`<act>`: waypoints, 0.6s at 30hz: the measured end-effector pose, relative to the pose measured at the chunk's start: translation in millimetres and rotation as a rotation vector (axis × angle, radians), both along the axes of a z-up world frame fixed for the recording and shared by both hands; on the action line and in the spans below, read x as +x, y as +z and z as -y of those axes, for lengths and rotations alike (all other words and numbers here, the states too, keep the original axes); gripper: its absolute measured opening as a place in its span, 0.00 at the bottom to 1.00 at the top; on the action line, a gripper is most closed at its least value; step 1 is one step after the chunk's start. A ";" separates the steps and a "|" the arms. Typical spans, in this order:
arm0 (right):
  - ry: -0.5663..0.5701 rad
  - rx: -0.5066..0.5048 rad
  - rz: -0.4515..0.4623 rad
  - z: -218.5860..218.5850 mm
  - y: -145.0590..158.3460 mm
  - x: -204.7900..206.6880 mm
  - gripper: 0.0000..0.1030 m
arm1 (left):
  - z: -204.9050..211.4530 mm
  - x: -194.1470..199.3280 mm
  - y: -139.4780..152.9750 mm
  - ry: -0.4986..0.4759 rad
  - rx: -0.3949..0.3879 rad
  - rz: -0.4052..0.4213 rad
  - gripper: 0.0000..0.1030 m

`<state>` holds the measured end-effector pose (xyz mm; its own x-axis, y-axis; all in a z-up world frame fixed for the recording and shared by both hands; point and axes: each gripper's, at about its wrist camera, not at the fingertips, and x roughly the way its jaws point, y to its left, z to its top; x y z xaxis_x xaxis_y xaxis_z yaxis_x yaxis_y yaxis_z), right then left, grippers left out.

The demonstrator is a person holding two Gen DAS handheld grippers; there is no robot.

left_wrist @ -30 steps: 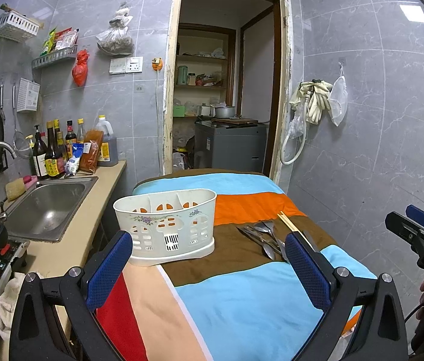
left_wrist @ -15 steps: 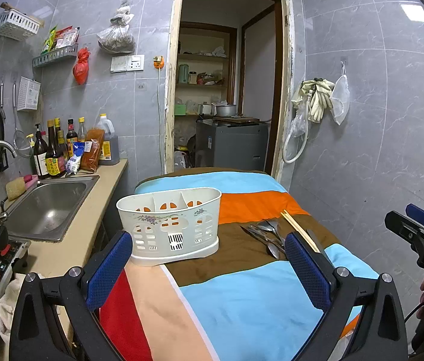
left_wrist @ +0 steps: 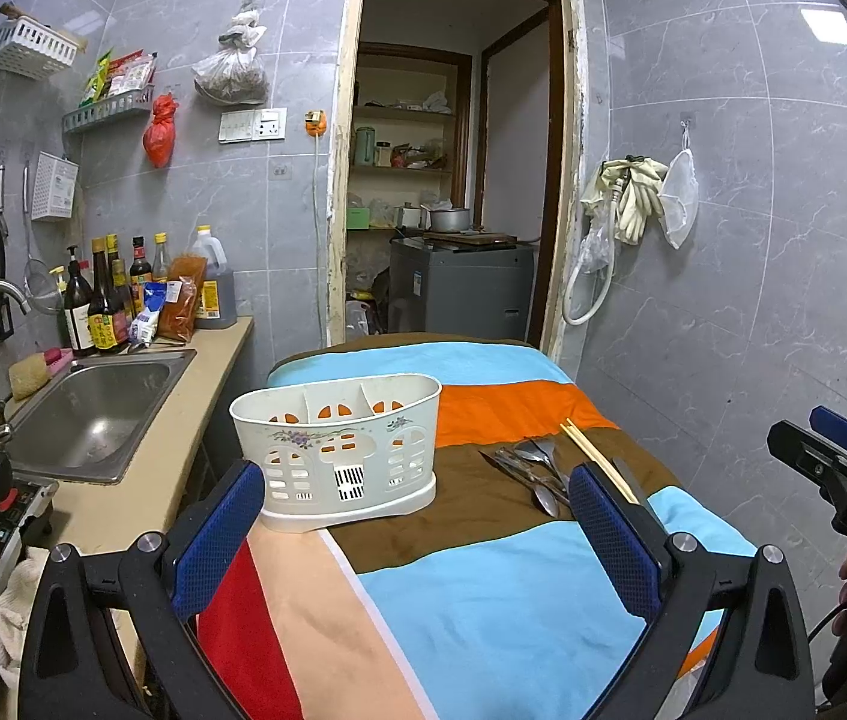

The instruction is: Organize utensils

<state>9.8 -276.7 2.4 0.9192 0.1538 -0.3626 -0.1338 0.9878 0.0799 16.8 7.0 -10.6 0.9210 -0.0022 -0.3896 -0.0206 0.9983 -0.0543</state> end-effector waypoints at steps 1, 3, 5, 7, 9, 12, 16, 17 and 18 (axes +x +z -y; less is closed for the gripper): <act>0.000 0.000 0.000 0.6 0.1 -0.5 0.99 | 1.1 -2.9 2.2 0.001 -0.001 0.000 0.99; 0.000 0.000 0.000 0.6 0.2 -0.5 0.99 | -0.2 0.1 0.1 0.001 -0.001 0.000 0.99; 0.000 0.000 -0.001 0.7 0.2 -0.5 0.99 | 0.1 -0.2 0.4 0.002 -0.001 -0.001 0.99; 0.000 0.000 -0.001 0.7 0.3 -0.6 0.99 | 0.4 -0.8 0.9 0.002 0.000 -0.001 0.99; 0.000 0.000 -0.001 0.9 0.0 -0.6 0.99 | 0.0 0.2 0.2 0.002 0.000 -0.001 0.99; 0.001 -0.001 -0.002 1.2 -0.5 -0.6 0.99 | 0.8 -1.9 1.7 0.002 -0.001 -0.002 0.99; 0.000 -0.001 -0.002 1.6 -0.7 -1.0 0.99 | 0.1 -0.7 1.0 0.003 -0.001 -0.002 0.99; 0.001 -0.001 -0.001 1.7 -0.9 -0.9 0.99 | 1.1 -3.0 2.4 0.002 -0.001 -0.002 0.99; 0.001 -0.002 -0.002 1.8 -1.0 -0.6 0.99 | 0.6 -1.9 1.7 0.003 -0.001 -0.001 0.99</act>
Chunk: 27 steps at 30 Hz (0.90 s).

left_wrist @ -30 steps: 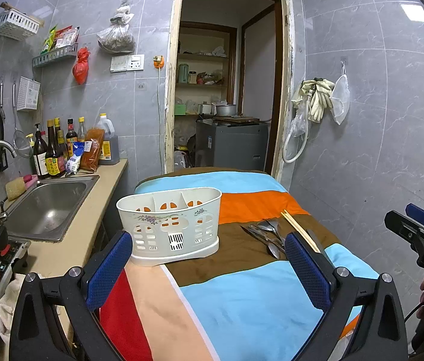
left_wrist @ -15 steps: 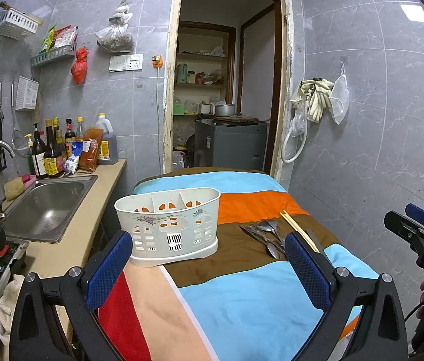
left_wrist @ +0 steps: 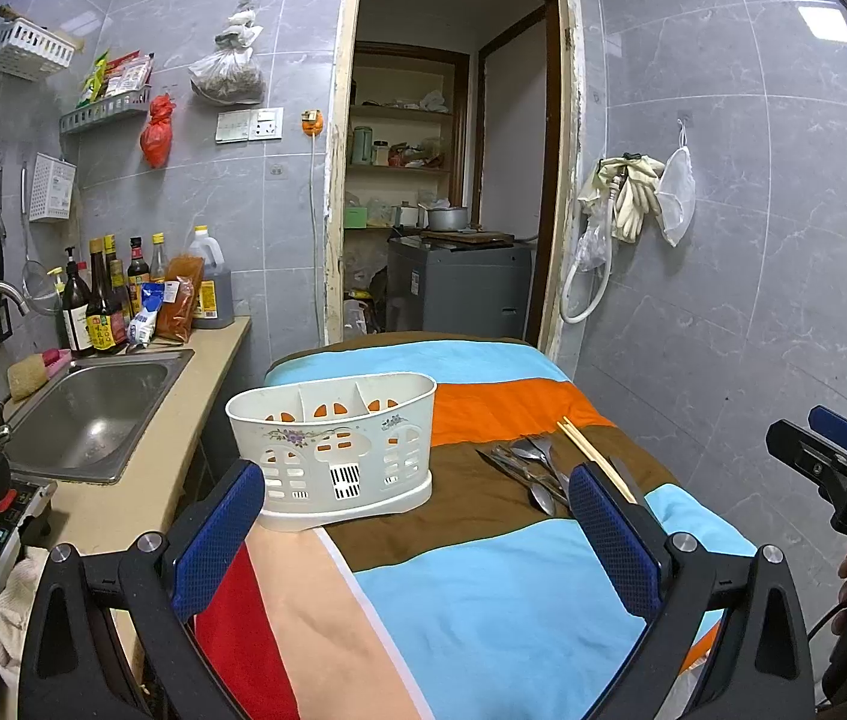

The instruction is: Organize utensils

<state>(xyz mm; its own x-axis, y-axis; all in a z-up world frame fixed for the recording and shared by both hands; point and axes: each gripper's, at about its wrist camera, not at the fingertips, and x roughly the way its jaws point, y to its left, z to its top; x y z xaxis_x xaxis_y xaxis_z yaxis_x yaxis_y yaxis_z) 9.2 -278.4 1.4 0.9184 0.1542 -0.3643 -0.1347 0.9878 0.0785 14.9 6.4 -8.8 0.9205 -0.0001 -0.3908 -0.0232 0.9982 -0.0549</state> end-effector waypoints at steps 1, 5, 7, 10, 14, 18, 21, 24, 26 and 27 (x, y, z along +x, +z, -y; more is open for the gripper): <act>0.000 0.000 0.000 0.2 0.1 0.0 0.99 | -0.3 0.6 -0.6 0.000 0.000 -0.001 0.99; 0.000 0.000 -0.001 0.4 0.1 0.3 0.99 | 0.4 -1.1 0.6 0.000 0.000 0.000 0.99; -0.001 0.000 -0.001 1.0 0.3 0.2 0.99 | -0.8 1.2 -0.9 0.000 0.000 -0.001 0.99; -0.002 -0.001 -0.001 1.8 2.1 -0.1 0.99 | 0.1 -0.9 0.5 -0.001 0.000 0.000 0.99; -0.004 -0.003 -0.003 3.4 5.9 -0.9 0.99 | -0.7 1.7 -1.2 -0.003 0.000 -0.001 0.99; -0.019 -0.005 -0.002 1.8 -2.8 6.4 0.99 | -3.4 5.5 -4.3 -0.009 0.007 0.001 0.99; -0.026 -0.005 -0.001 3.7 -3.4 7.7 0.99 | 9.3 3.6 -4.6 -0.014 0.009 0.003 0.99; -0.034 -0.011 0.005 9.0 0.1 12.6 0.99 | 13.3 6.3 0.9 -0.022 0.009 0.012 0.99; -0.038 -0.016 0.010 12.2 5.1 13.5 0.99 | 15.6 7.4 6.1 -0.024 0.005 0.022 0.99; -0.038 -0.018 0.013 14.2 7.0 14.1 0.99 | 16.0 10.2 8.2 -0.026 0.000 0.029 0.99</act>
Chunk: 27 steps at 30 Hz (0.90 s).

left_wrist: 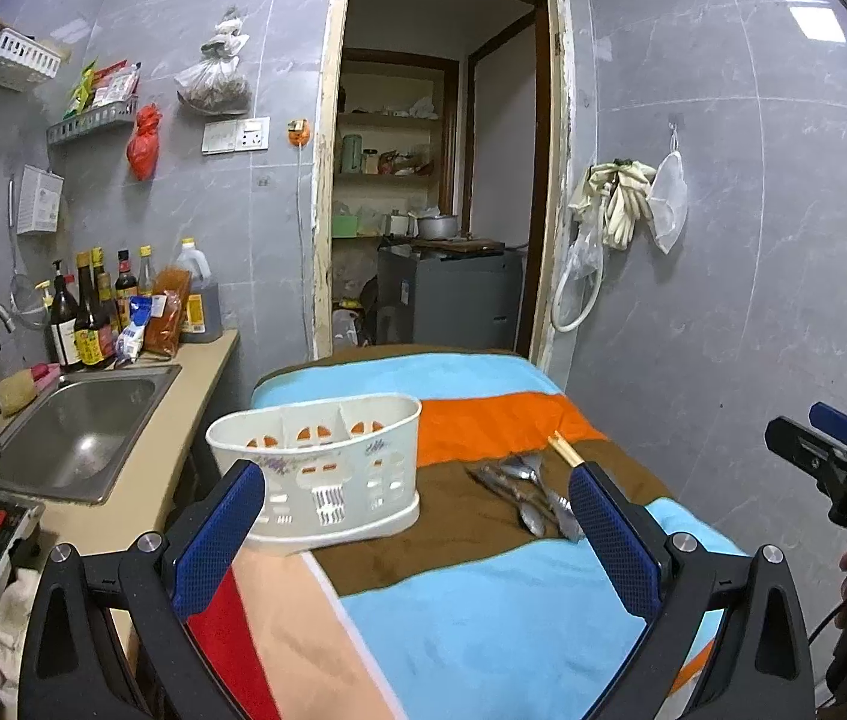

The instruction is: Organize utensils

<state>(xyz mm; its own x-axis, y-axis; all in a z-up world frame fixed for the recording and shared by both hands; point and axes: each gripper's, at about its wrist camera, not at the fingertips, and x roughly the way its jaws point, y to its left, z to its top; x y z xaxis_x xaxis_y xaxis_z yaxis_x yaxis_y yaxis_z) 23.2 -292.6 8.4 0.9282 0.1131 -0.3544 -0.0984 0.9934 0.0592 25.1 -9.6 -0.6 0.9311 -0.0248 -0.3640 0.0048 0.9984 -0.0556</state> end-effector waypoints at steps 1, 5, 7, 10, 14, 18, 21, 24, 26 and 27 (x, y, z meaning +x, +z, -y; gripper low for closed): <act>-0.002 -0.003 0.002 1.6 2.0 1.0 0.99 | 0.6 1.7 2.1 -0.002 -0.005 0.006 0.99; -0.009 -0.008 0.005 10.5 10.7 7.3 0.99 | 11.7 14.8 5.8 -0.016 -0.006 0.021 0.99; -0.015 -0.007 0.001 14.5 15.9 14.4 0.99 | 18.5 21.6 6.2 -0.020 0.004 0.026 0.99; -0.027 0.003 -0.010 25.1 19.5 26.2 0.99 | 29.0 36.4 7.7 -0.022 0.005 0.023 0.99; -0.038 0.007 -0.023 41.3 20.4 50.7 0.99 | 44.3 59.6 5.8 -0.023 0.008 0.004 0.99; -0.016 0.017 -0.084 60.8 11.3 89.0 0.99 | 62.4 88.4 -1.2 -0.015 0.041 -0.047 0.99; -0.013 0.013 -0.154 71.3 -3.3 118.6 0.99 | 74.9 109.7 -13.4 -0.022 0.043 -0.102 0.99; 0.002 0.028 -0.231 77.8 -22.2 145.5 0.99 | 84.3 129.5 -28.9 -0.030 0.029 -0.162 0.99; 0.024 0.041 -0.283 82.6 -37.9 160.8 0.98 | 91.3 140.4 -39.9 -0.016 0.033 -0.191 0.99; 0.029 0.045 -0.307 84.6 -45.8 168.4 0.97 | 93.8 146.2 -45.0 -0.013 0.032 -0.207 0.99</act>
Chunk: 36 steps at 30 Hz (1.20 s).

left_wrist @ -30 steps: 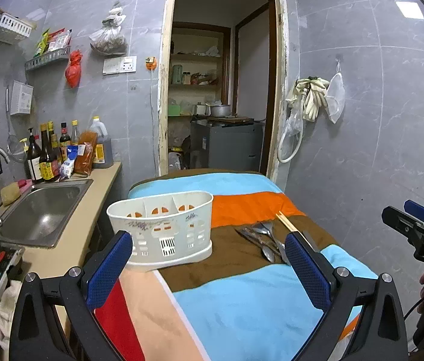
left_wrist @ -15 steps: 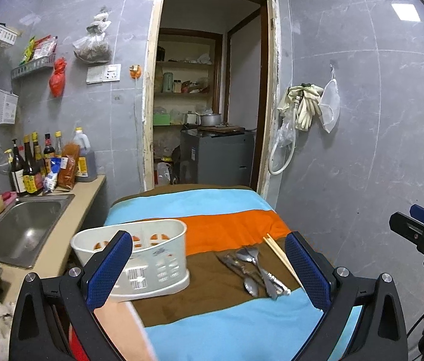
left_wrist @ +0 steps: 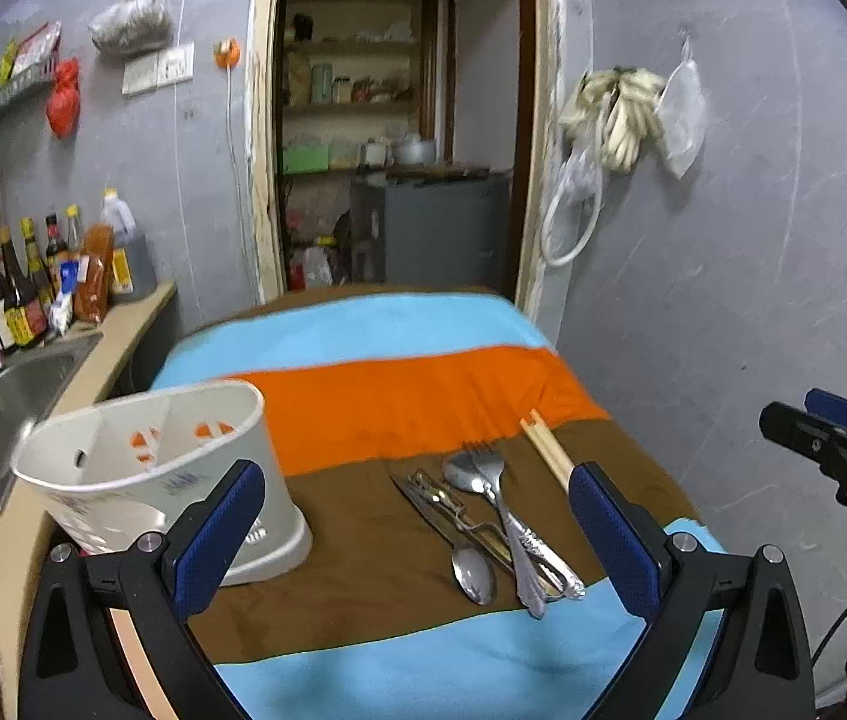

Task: Organize utensils
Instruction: 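Lower the left tool to the thin knife while the right tool lowers to the silver table knife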

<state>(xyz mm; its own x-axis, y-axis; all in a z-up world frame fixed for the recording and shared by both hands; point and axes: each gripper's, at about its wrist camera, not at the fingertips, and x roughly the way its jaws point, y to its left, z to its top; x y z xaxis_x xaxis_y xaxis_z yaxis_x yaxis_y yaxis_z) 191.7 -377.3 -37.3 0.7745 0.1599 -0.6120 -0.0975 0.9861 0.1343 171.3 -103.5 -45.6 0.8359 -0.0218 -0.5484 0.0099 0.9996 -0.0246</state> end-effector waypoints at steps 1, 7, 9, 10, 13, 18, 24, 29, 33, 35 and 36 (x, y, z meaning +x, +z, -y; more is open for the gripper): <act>0.012 0.011 -0.017 1.4 -7.7 6.5 0.95 | 1.1 5.1 -4.1 0.002 -0.003 -0.013 0.99; 0.090 0.042 -0.152 -3.2 -59.3 42.0 0.59 | -0.2 39.3 -32.7 0.045 -0.048 -0.123 0.97; 0.115 0.042 -0.197 -9.4 -77.3 50.1 0.58 | -1.3 49.7 -43.5 0.051 -0.054 -0.164 0.89; 0.127 0.049 -0.214 -12.1 -85.3 51.9 0.56 | -1.8 54.6 -48.2 0.052 -0.053 -0.182 0.88; 0.163 0.062 -0.262 -20.7 -108.3 58.2 0.50 | -2.2 66.7 -63.4 0.047 -0.050 -0.235 0.78; 0.199 0.116 -0.338 -25.1 -137.0 63.8 0.38 | -6.3 82.1 -85.4 0.041 -0.091 -0.328 0.73; 0.212 0.155 -0.363 -28.9 -149.3 69.9 0.31 | -3.5 97.5 -101.7 0.009 -0.128 -0.401 0.49; 0.239 0.187 -0.385 -30.7 -152.9 78.8 0.27 | -4.6 104.1 -107.1 -0.025 -0.191 -0.430 0.34; 0.264 0.205 -0.401 -34.8 -156.4 86.7 0.23 | -9.1 115.1 -113.0 -0.036 -0.293 -0.476 0.29; 0.264 0.211 -0.407 -32.7 -158.0 88.7 0.21 | -10.5 117.0 -116.1 -0.038 -0.318 -0.483 0.25; 0.263 0.226 -0.410 -30.5 -158.6 89.1 0.21 | -9.2 117.0 -117.1 -0.042 -0.327 -0.485 0.24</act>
